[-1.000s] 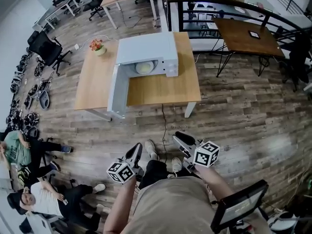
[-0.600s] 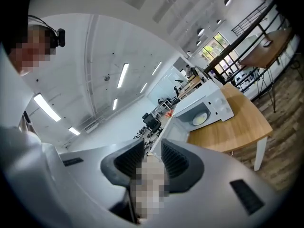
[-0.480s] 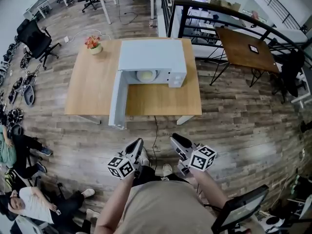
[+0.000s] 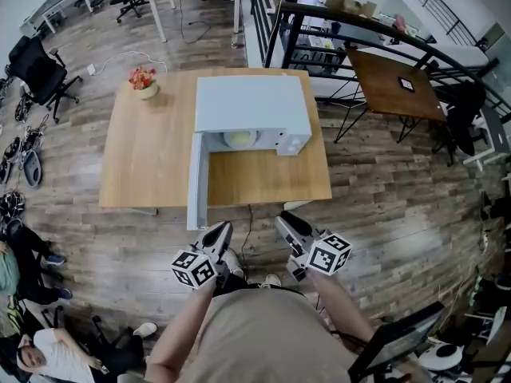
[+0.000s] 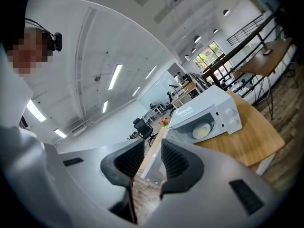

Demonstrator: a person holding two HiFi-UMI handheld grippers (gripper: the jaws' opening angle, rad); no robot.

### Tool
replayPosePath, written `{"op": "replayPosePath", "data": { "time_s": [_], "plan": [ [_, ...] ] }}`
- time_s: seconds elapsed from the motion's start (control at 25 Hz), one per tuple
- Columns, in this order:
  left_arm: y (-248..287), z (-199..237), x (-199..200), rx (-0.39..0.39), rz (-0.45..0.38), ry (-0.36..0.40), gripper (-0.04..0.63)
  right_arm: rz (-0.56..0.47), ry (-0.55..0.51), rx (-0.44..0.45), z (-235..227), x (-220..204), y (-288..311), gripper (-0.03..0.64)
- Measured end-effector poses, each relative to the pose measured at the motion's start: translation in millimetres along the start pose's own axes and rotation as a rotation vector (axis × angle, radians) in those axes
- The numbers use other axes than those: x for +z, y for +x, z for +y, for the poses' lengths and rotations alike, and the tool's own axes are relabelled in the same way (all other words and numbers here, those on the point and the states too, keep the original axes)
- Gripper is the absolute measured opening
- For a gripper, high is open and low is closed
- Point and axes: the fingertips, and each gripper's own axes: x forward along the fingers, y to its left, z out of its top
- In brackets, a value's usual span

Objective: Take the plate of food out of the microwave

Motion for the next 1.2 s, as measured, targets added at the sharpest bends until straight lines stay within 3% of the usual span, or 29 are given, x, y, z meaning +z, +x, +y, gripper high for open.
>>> {"op": "replayPosePath", "data": {
  "time_s": [0.32, 0.72, 1.04, 1.2],
  "plan": [
    [6.7, 25.9, 38.6, -0.073, -0.001, -0.009, 0.002, -0.035, 0.038, -0.073, -8.4, 9.6, 37.6, 0.098],
    [17.9, 48.7, 62.3, -0.087, -0.015, 0.0, 0.002, -0.045, 0.05, -0.106, -27.3, 17.4, 73.2, 0.098],
    [44.2, 64.2, 76.7, -0.02, -0.029, -0.011, 0.002, 0.005, 0.028, -0.099, -61.3, 41.7, 109.2, 0.098],
    [66.9, 74.2, 83.4, 0.049, -0.028, 0.022, 0.002, 0.07, -0.009, -0.095, -90.9, 52.7, 130.1, 0.098]
  ]
}}
